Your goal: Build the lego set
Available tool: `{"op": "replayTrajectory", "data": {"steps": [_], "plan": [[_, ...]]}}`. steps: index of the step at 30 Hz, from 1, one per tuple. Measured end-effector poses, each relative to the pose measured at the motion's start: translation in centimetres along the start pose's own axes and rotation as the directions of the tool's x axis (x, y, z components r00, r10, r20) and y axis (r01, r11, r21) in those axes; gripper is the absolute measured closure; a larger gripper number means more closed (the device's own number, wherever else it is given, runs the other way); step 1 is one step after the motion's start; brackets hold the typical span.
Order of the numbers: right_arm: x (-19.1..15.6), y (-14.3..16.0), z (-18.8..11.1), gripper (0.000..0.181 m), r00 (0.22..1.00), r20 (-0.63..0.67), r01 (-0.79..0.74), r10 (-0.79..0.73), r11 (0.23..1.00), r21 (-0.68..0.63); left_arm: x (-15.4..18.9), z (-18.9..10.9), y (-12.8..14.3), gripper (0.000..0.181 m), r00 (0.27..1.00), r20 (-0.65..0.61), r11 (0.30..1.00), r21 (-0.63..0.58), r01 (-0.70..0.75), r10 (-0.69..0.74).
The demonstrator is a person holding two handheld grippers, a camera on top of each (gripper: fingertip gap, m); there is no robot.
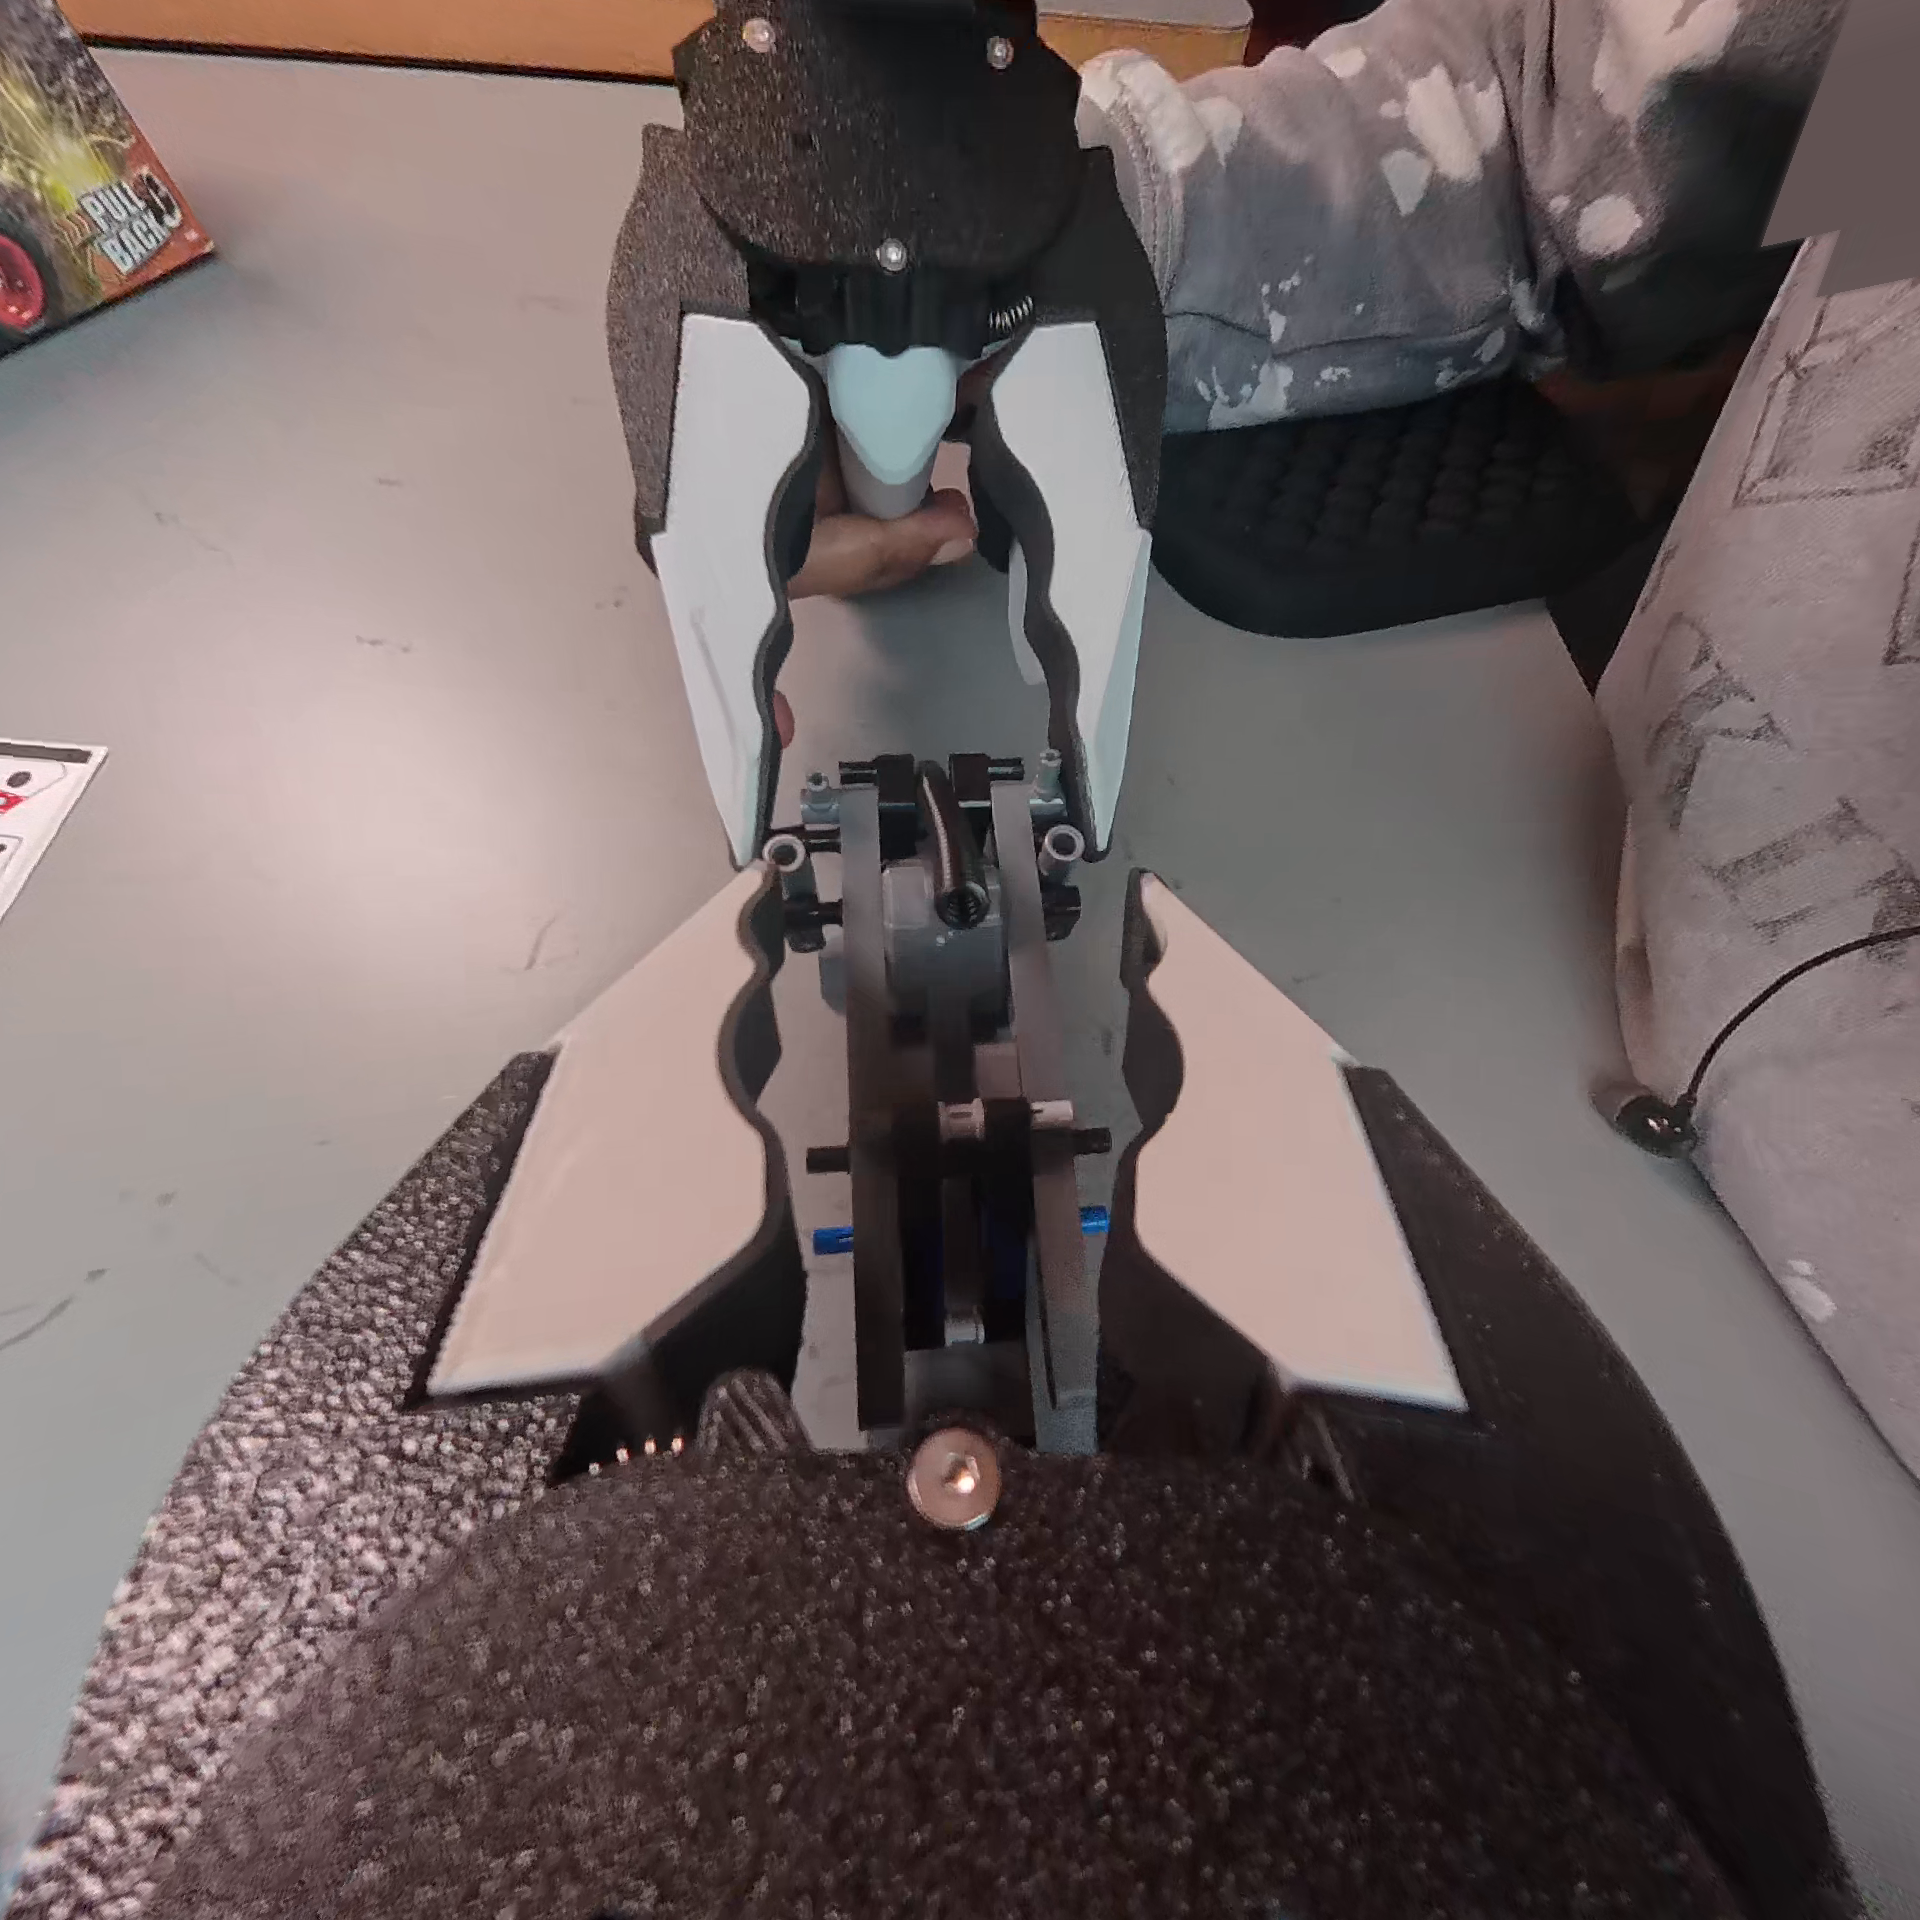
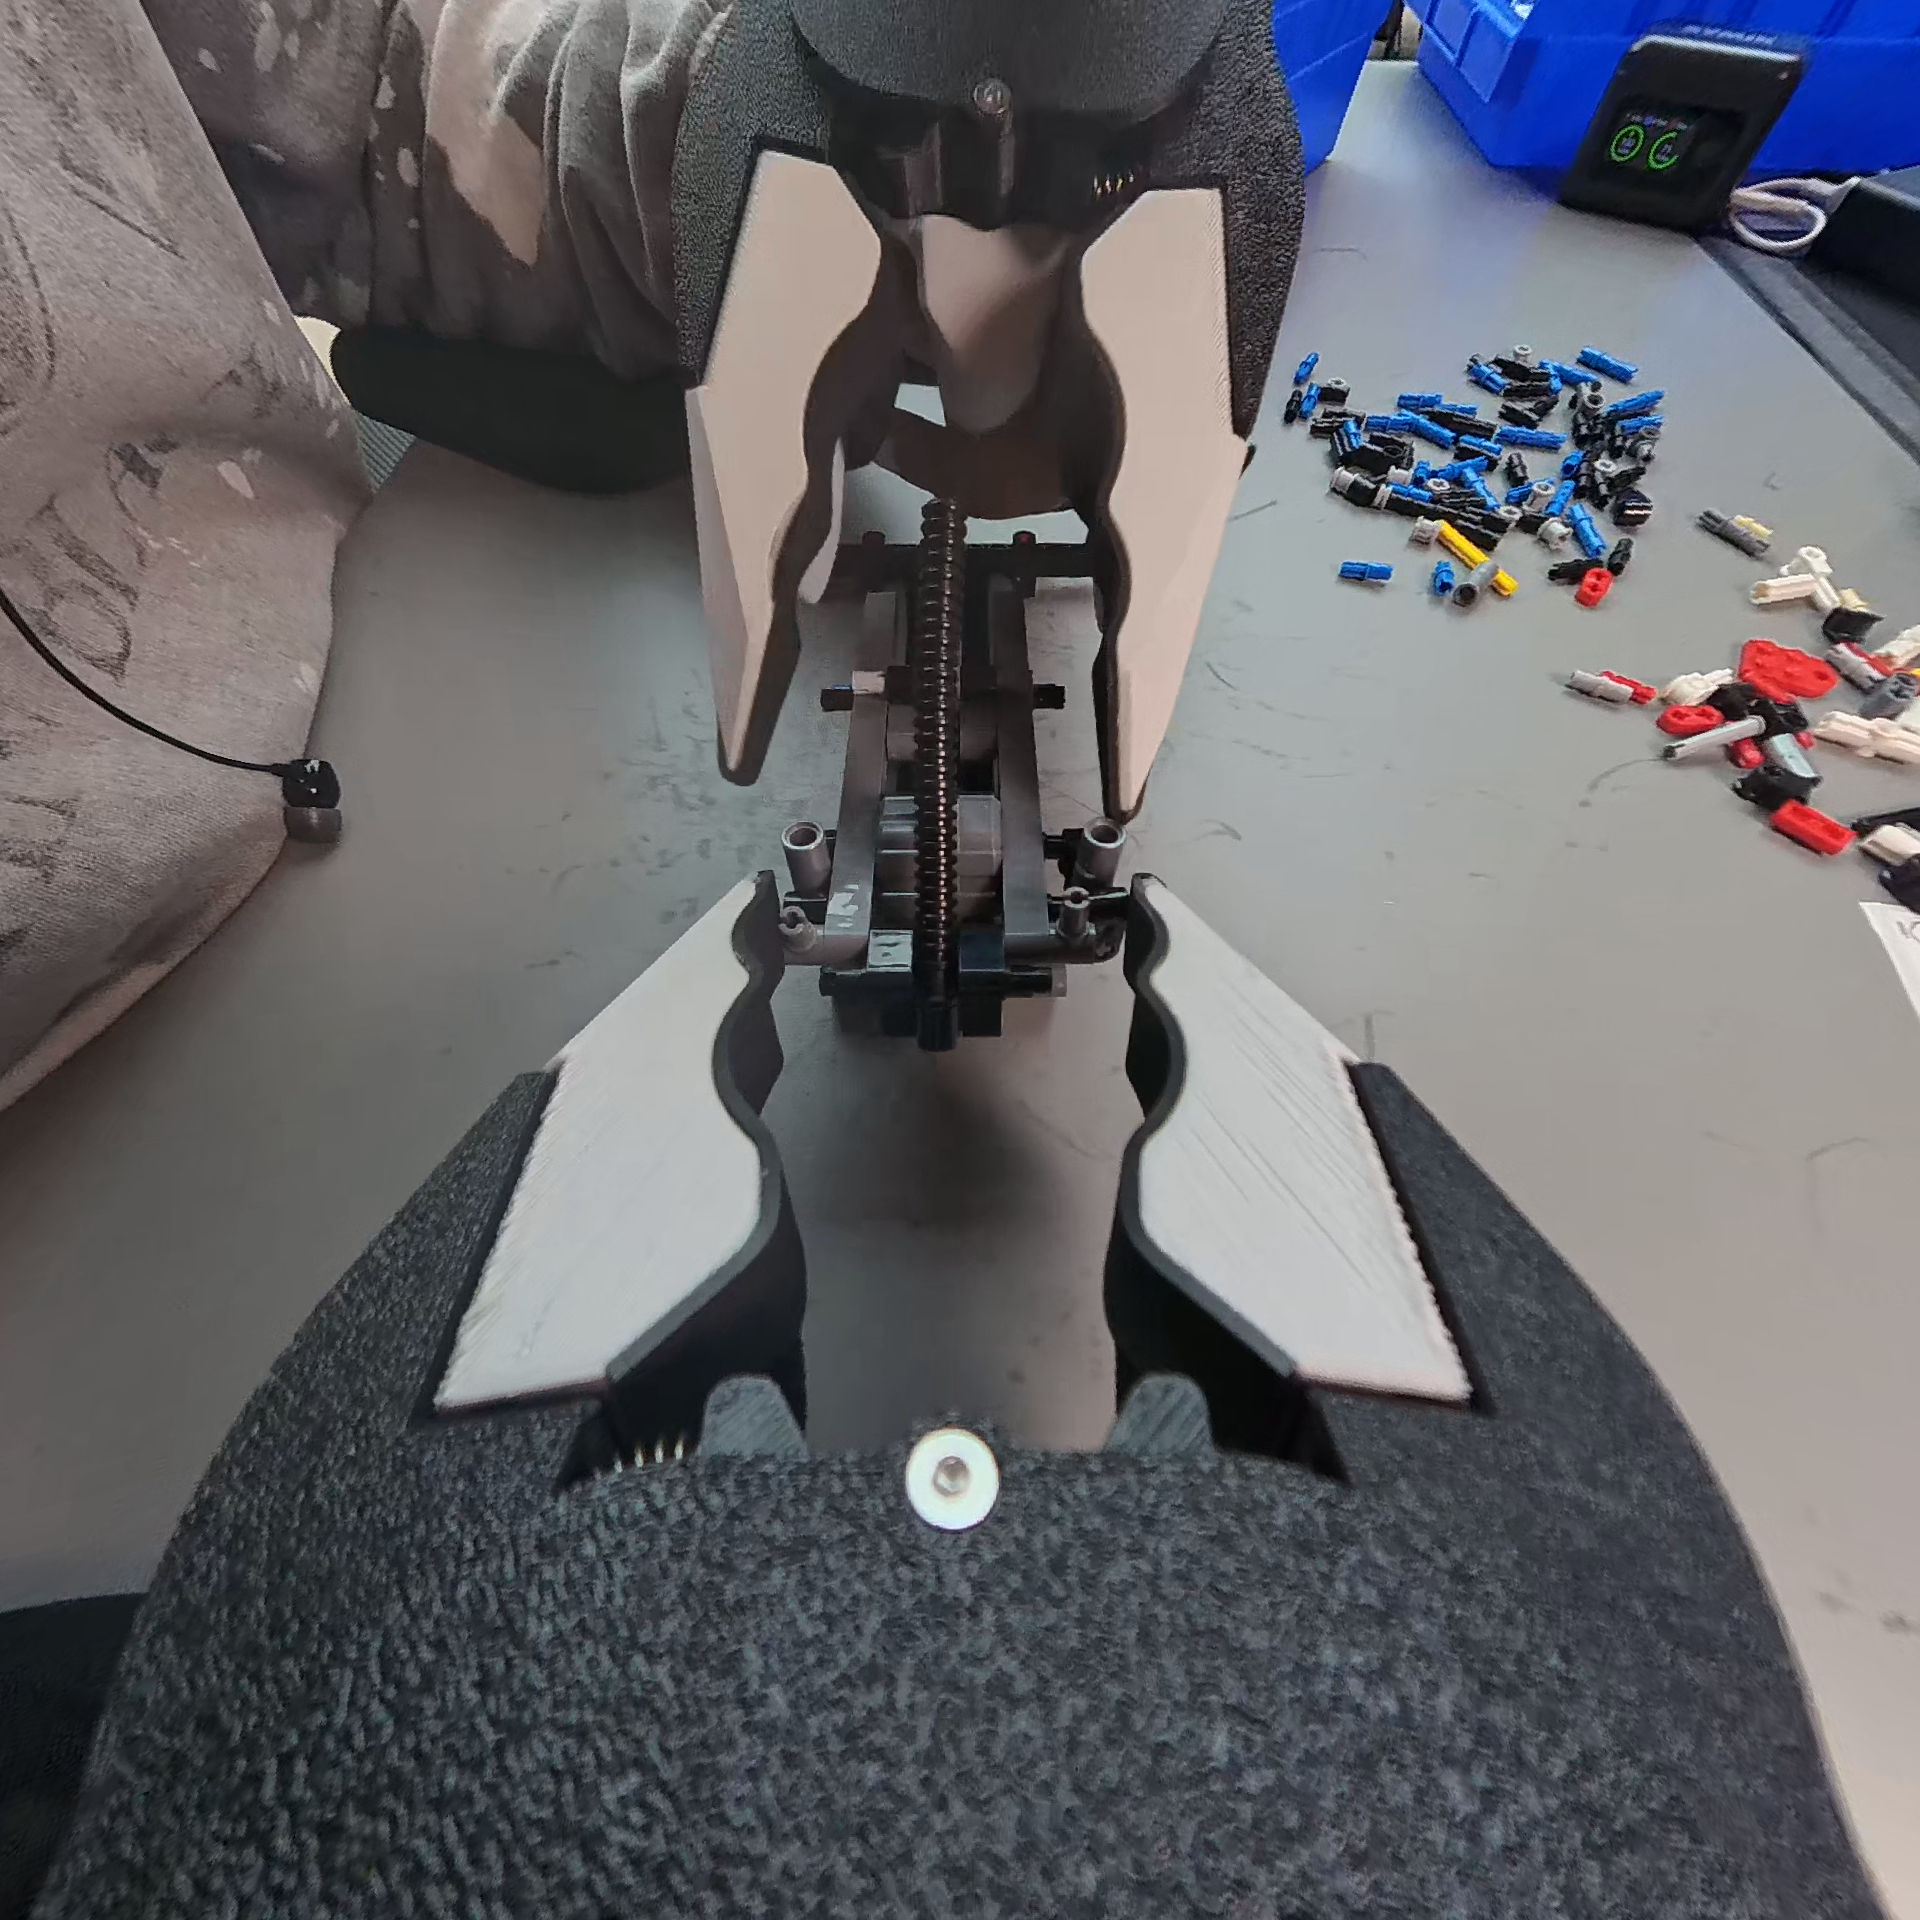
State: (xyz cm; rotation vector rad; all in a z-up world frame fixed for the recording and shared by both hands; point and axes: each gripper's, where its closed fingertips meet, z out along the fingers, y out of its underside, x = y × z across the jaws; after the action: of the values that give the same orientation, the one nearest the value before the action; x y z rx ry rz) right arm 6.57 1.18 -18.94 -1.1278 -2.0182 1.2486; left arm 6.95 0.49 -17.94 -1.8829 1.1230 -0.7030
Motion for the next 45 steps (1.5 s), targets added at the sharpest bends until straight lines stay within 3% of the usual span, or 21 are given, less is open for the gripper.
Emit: {"op": "replayTrajectory", "data": {"steps": [4, 10, 21, 28, 31, 33, 45], "plan": [[-0.2, -0.1, 0.2, 0.116, 1.000, 0.005, -0.007, 0.007, 1.000, -0.002, 0.0, 0.6, -0.1, 0.110, 0.999, -0.014, 0.999, -0.014, 0.037, -0.037], [-0.2, -0.1, 0.3, 0.117, 1.000, 0.005, -0.012, 0.012, 1.000, -0.007, -0.2, 0.9, 0.0, 0.117, 0.999, 0.015, 0.998, -0.055, 0.031, -0.030], [-0.4, -0.1, 0.3, 0.122, 1.000, 0.020, -0.014, 0.015, 1.000, -0.004, -0.2, 0.8, 0.0, 0.121, 1.000, 0.008, 0.999, -0.018, 0.029, -0.029], [-0.4, -0.1, 0.3, 0.112, 1.000, -0.005, 0.011, -0.011, 1.000, -0.001, -0.2, 0.0, 1.6, 0.098, 0.999, 0.022, 0.993, -0.106, 0.045, -0.043], [-0.5, 0.6, 0.3, 0.107, 1.000, 0.004, 0.004, -0.003, 0.999, -0.047, 0.1, 0.9, 2.1, 0.107, 1.000, 0.027, 0.989, -0.145, 0.010, -0.006], [-0.7, 0.6, 0.4, 0.119, 1.000, 0.008, 0.012, -0.012, 0.999, -0.046, -0.1, 1.1, 2.2, 0.118, 0.999, 0.049, 0.988, -0.155, -0.003, 0.011], [-1.1, 0.7, 0.4, 0.122, 0.998, 0.041, 0.039, -0.037, 0.998, -0.049, 0.3, 1.2, 2.3, 0.125, 0.998, 0.050, 0.990, -0.141, -0.028, 0.035]]}}
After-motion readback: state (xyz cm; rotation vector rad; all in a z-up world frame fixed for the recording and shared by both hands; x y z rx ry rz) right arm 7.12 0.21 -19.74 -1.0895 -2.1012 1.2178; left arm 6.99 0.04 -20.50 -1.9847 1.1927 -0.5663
